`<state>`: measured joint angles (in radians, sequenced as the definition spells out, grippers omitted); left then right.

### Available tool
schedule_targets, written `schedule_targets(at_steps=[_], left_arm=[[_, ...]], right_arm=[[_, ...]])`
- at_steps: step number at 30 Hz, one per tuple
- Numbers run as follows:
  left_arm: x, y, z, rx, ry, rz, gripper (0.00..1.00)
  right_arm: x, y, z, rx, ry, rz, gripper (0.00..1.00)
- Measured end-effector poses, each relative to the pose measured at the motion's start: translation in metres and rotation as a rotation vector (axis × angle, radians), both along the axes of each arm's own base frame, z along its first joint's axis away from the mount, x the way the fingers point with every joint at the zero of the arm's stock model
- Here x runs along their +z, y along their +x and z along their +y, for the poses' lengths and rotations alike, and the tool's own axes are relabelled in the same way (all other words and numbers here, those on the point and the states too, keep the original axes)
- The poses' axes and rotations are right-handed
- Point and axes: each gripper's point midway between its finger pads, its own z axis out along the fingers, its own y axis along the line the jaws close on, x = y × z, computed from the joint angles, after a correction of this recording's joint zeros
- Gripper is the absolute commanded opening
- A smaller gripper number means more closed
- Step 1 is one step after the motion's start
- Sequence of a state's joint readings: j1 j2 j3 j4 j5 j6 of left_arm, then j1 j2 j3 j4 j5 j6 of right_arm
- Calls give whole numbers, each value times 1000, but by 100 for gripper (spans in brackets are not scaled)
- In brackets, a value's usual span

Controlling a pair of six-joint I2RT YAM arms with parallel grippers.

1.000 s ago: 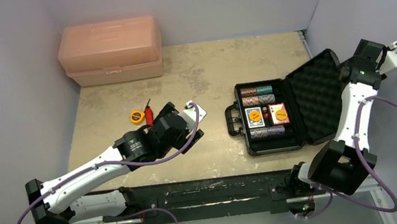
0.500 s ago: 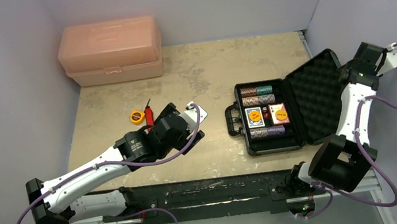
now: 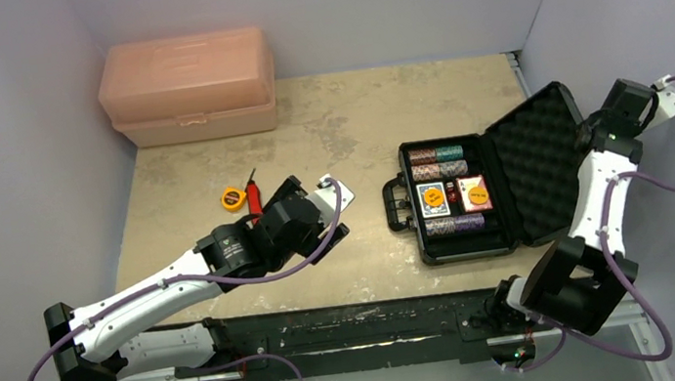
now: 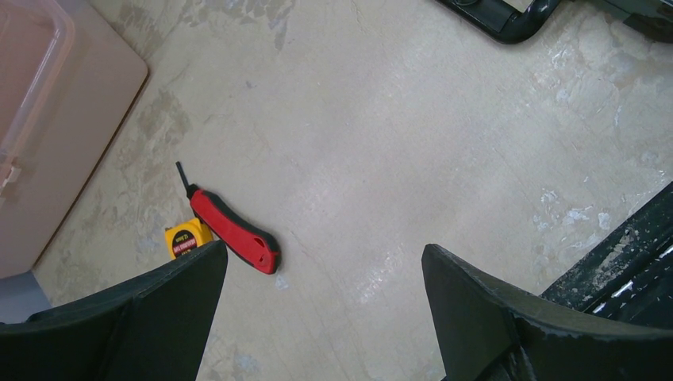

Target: Pack up texas hold em set

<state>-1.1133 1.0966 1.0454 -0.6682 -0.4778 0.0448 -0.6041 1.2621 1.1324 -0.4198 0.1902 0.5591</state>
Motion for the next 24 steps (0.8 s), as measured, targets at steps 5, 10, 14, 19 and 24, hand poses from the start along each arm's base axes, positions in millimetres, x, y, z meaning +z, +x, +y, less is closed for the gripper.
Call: schedule_targets(at_steps=[5, 10, 14, 19, 24], left_arm=[[0, 0, 0, 0, 0, 0, 93], [0, 0, 0, -2, 0, 0, 93], [0, 0, 0, -1, 0, 0, 93], [0, 0, 0, 0, 1, -1, 93], [0, 1, 1, 5, 3, -6, 93]], right_arm=[[6, 0, 8, 31, -5, -30, 11], [14, 2, 19, 61, -18, -50, 10], [20, 5, 28, 86, -28, -62, 9], [26, 10, 43, 125, -40, -79, 9], [34, 17, 61, 177, -54, -105, 9]])
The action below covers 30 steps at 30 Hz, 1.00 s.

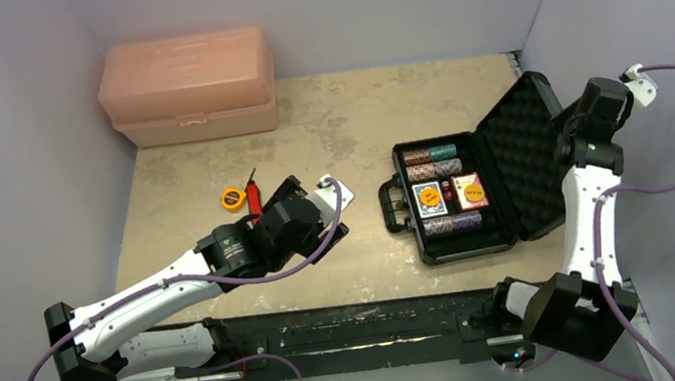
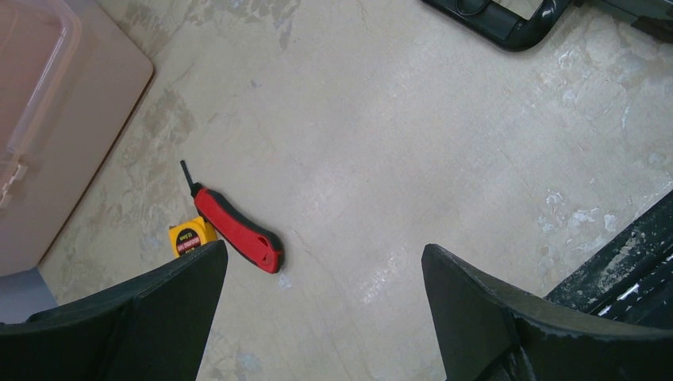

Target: Pack up texas hold em set

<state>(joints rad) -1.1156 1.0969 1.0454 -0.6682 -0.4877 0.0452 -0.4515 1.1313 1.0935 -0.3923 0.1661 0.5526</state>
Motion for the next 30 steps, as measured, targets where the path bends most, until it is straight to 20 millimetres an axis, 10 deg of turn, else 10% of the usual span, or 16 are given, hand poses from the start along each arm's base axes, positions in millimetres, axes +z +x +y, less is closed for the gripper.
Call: schedule_targets(at_steps=[30], left_arm=[[0, 4, 4, 27, 20, -19, 93]], right_arm=[[22, 23, 94, 268, 52, -131, 8]])
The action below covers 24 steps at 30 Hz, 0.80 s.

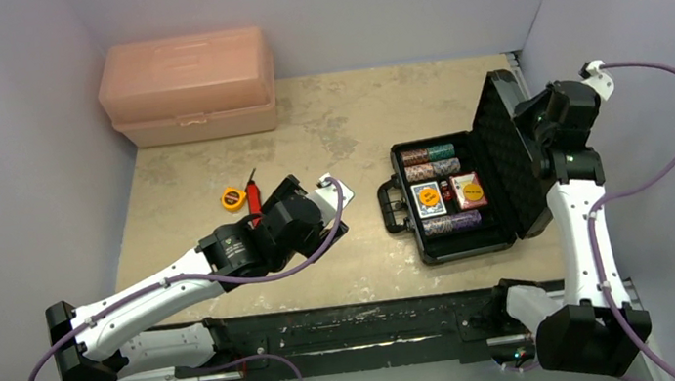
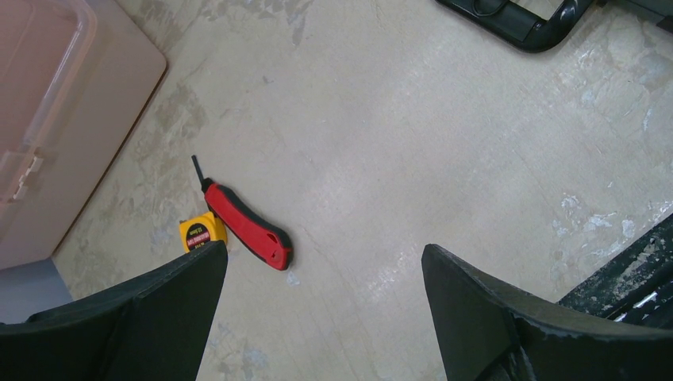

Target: Pack up texas hold em set

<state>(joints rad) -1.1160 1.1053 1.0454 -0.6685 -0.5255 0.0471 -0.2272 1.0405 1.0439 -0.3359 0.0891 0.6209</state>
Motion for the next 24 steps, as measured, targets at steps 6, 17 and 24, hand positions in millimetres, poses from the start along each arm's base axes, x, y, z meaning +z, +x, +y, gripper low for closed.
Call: schedule_targets(at_steps=[6, 17, 24], left_arm=[[0, 0, 0, 0, 0, 0, 93], [0, 0, 0, 1, 0, -1, 93], [0, 0, 0, 1, 1, -1, 93]], right_arm=[[0, 3, 14, 41, 26, -7, 8], [-8, 6, 40, 124, 81, -24, 7], [-13, 5, 66, 228, 126, -42, 13]])
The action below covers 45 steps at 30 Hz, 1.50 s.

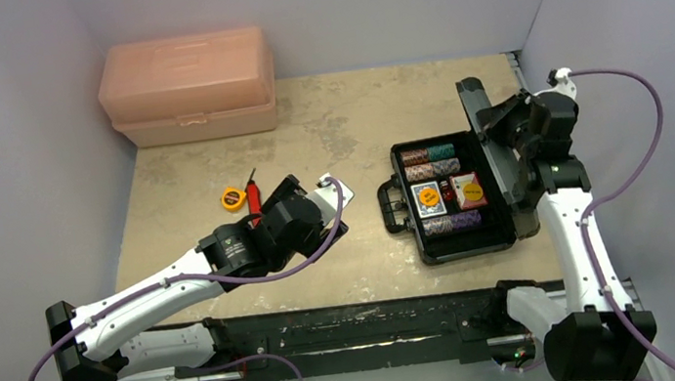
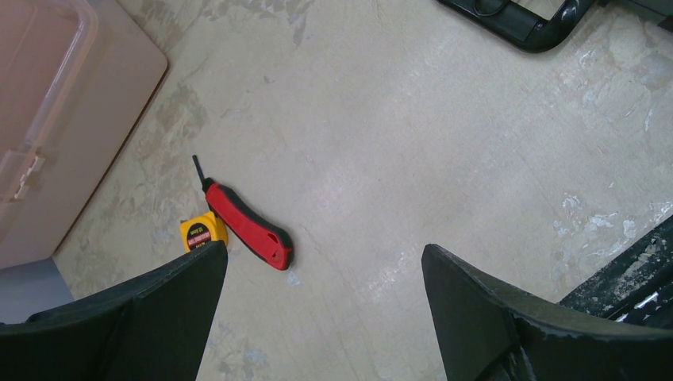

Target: Pack up texas hold em set

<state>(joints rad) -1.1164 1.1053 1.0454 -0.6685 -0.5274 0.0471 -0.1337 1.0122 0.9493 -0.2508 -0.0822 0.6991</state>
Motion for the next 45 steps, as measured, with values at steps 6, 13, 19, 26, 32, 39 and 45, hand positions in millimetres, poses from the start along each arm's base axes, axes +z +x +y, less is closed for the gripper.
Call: schedule_targets(at_steps=[6, 13, 19, 26, 32, 39, 45], left_arm=[[0, 0, 0, 0, 0, 0, 93], [0, 0, 0, 0, 1, -1, 93], [0, 0, 0, -1, 2, -1, 93], [0, 0, 0, 0, 3, -1, 93], [-1, 0, 0, 0, 6, 0, 93], [-1, 1, 0, 0, 7, 0, 93], [-1, 1, 0, 2, 7, -2, 93]], right_arm=[[2, -1, 21, 102, 30, -13, 42], [23, -3, 42, 219, 6, -99, 75], [28, -3, 50, 272, -34, -109, 78], [27, -8, 40, 255, -111, -69, 79], [53, -10, 37, 253, -169, -114, 77], [94, -14, 10, 89, -227, -197, 69], [58, 1, 3, 67, -218, -86, 69]])
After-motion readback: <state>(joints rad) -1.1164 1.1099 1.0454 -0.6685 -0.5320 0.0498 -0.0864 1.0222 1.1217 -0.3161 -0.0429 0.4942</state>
